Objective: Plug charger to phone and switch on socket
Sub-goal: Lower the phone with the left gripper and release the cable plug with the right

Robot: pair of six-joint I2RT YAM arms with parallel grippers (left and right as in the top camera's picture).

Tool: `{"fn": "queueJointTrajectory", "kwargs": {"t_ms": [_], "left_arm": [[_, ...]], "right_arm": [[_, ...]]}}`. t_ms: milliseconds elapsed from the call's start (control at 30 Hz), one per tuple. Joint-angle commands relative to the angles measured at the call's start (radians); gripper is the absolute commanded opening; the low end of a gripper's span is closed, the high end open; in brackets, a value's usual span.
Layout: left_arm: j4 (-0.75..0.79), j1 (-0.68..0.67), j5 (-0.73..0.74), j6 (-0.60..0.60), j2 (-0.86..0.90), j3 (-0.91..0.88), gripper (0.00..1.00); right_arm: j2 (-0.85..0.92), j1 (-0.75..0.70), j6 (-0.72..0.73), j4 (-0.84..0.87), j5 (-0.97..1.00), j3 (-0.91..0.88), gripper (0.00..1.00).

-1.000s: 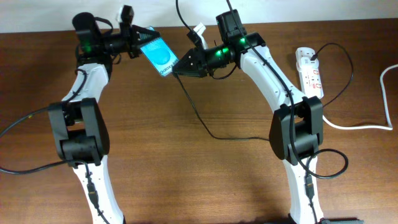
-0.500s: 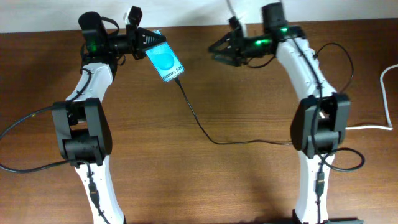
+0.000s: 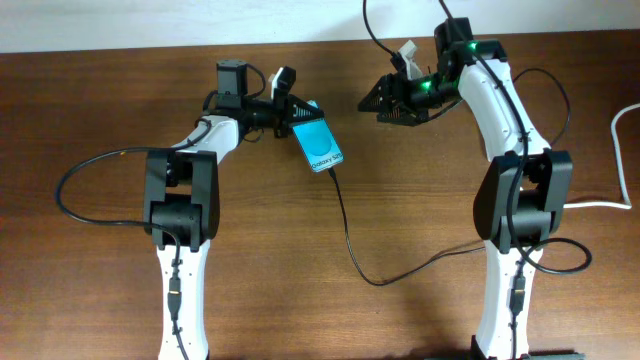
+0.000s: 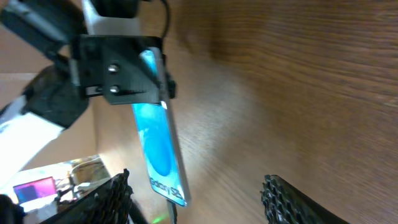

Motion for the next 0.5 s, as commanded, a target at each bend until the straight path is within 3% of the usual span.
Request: {"fn": "queueJointTrajectory", "kwargs": {"t_ms": [0, 200, 300, 367, 467], "left_arm": [[0.003, 0.006, -0.074, 0.034, -0.01, 0.009, 0.0], [0.01, -0.01, -0.243, -0.134, -0.012, 0.175, 0.0], [0.008, -0.025, -0.341, -0.134, -0.012, 0.267, 0.0], [-0.116, -0.025, -0.427, -0.047, -0.012, 0.276, 0.0], [-0.439, -0.028, -0.665, 0.163, -0.012, 0.276, 0.0]], "right_arm": [[0.019, -0.003, -0.019, -0.004, 0.062, 0.006, 0.69], [0.019, -0.034, -0.019, -0.024, 0.072, 0.006, 0.69], [0.019, -0.044, -0.019, -0.03, 0.08, 0.006, 0.7], [0.019, -0.049, -0.019, -0.038, 0.08, 0.006, 0.7], [0.019, -0.05, -0.019, -0.043, 0.088, 0.006, 0.7]]}}
